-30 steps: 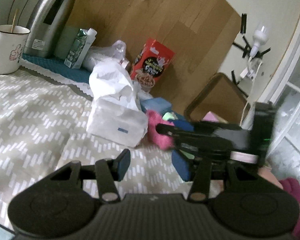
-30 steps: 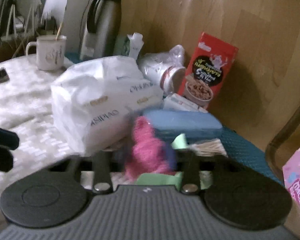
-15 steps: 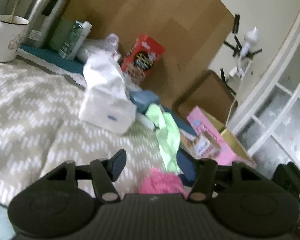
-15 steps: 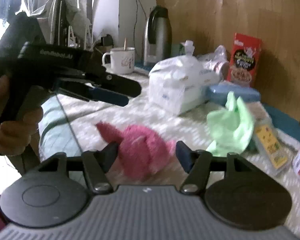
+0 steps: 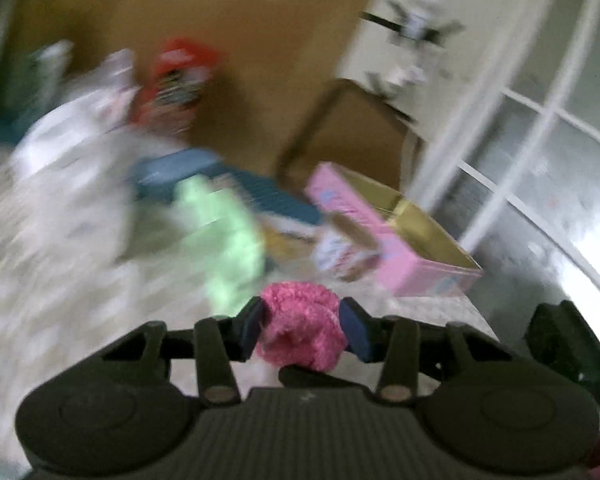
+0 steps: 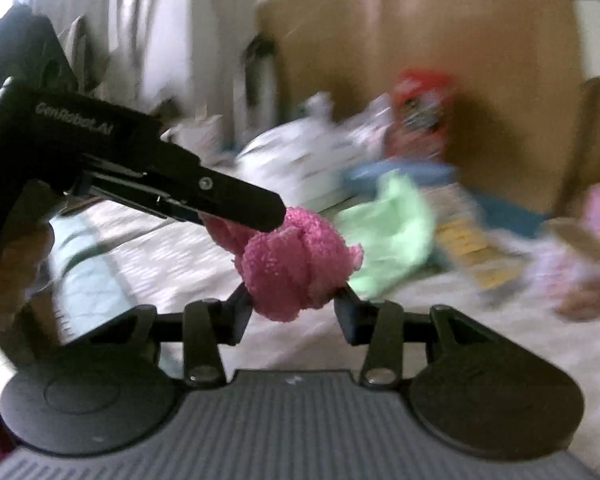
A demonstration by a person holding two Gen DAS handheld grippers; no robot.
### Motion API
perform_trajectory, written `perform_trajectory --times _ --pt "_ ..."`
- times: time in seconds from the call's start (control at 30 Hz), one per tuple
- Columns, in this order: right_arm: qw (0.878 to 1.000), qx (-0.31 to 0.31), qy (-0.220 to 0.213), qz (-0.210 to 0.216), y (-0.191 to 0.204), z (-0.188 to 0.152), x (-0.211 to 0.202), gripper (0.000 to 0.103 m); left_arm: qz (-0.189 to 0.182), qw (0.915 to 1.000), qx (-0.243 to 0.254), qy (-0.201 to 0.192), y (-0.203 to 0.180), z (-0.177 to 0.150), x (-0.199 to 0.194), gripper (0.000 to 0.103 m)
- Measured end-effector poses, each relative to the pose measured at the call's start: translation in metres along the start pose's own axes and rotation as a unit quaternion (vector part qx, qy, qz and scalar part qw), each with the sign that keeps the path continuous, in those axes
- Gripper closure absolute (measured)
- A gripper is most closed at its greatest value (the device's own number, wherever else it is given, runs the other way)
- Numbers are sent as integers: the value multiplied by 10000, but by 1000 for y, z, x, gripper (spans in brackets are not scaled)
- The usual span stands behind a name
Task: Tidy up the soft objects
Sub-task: 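Carry the pink toy with the right gripper and drop it into the tin, then grasp the yellow card pack with the right gripper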
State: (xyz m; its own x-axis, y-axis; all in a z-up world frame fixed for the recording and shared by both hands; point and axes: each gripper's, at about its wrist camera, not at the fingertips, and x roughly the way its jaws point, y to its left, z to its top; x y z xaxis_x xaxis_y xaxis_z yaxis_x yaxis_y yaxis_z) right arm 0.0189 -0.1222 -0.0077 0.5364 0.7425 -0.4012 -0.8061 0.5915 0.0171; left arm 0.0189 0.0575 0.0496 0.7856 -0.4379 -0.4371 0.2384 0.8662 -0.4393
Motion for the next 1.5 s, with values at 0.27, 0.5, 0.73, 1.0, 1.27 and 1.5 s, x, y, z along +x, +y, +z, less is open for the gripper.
perform_trajectory --times 0.27,0.5,0.73,1.0,1.27,1.5 --pt "9804 96 -739 -1822 -77 2 -74 56 -957 9911 916 98 -100 57 117 62" --pt "9551 791 -719 -2765 -172 2 -101 54 -986 9885 1091 357 -155 69 218 61" --pt "9101 1284 -644 -3887 -224 -8 -92 36 -538 9897 1294 292 -162 57 226 56" --pt "9131 1489 -1418 -3522 -182 -20 -119 36 -517 9934 1024 36 -90 32 124 52" --pt "9850 698 -663 -1429 -115 5 -46 63 450 9976 4 528 2 -3 85 54" --pt "9929 -332 160 -1129 -86 35 43 58 1514 9875 -444 35 57 21 87 62"
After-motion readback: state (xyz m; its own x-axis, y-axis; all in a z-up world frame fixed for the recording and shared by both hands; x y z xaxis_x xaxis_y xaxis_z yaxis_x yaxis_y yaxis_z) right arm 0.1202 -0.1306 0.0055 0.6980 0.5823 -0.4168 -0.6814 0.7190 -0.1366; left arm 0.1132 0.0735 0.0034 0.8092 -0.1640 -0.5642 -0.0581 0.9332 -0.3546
